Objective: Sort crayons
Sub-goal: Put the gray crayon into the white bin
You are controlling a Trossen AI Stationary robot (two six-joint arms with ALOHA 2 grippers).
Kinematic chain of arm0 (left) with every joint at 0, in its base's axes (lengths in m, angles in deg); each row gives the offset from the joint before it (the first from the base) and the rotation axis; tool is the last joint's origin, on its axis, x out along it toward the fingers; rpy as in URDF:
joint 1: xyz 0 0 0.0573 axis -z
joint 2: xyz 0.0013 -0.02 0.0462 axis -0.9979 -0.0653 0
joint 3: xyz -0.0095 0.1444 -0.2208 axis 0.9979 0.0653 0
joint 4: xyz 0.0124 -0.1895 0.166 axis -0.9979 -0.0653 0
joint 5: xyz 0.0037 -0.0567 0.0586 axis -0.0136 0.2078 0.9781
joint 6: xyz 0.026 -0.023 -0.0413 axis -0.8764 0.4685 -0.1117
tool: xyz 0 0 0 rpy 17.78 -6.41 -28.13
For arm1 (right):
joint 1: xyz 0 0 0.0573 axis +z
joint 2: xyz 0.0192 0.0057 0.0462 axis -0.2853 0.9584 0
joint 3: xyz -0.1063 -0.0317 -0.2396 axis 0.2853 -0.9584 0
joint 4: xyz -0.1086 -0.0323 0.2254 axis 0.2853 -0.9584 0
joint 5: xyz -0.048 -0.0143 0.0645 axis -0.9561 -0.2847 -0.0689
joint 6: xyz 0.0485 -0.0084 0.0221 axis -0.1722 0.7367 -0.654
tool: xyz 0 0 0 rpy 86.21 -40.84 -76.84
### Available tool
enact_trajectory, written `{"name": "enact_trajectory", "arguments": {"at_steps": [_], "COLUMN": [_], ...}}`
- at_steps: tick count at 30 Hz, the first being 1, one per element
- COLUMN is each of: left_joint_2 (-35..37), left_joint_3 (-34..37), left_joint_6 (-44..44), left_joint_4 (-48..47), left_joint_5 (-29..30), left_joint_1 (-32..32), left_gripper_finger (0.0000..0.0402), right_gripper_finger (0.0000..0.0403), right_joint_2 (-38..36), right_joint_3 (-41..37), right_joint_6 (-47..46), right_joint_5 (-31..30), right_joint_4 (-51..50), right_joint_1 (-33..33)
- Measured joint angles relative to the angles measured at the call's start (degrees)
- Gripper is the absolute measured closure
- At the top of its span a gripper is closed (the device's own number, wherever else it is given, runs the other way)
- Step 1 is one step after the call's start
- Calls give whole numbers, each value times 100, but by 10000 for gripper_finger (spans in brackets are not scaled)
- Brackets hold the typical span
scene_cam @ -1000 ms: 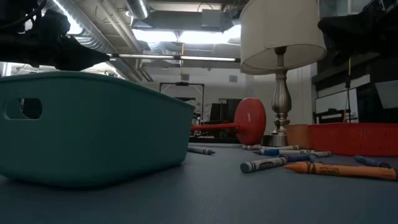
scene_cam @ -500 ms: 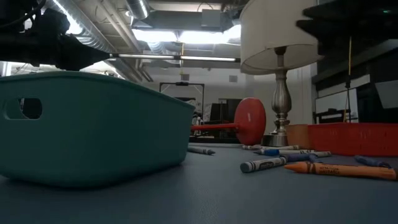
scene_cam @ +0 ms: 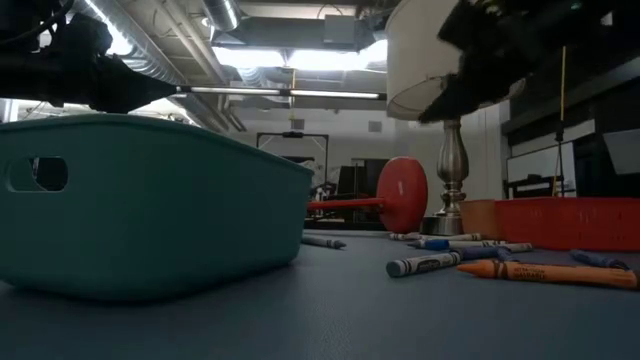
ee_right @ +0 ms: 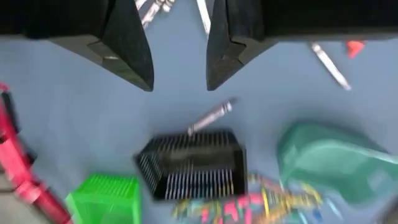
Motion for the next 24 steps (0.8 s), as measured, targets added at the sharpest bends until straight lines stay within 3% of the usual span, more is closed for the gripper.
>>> {"name": "enact_trajectory", "arguments": {"at_steps": [10,24], "left_joint_2": [0,1], "left_joint_3": [0,0], "left_joint_6": [0,0], "left_joint_4": [-4,-11], "left_joint_5": [0,0], "left_joint_1": [0,0], "left_gripper_finger": [401,401], "right_gripper_finger": [255,256], "right_joint_2": [1621,2391], "right_joint_3": [301,301], "right_joint_6": [284,284], "right_joint_5": [33,-15], "right_joint_4": [-202,-744], "right_joint_1": [0,0]}}
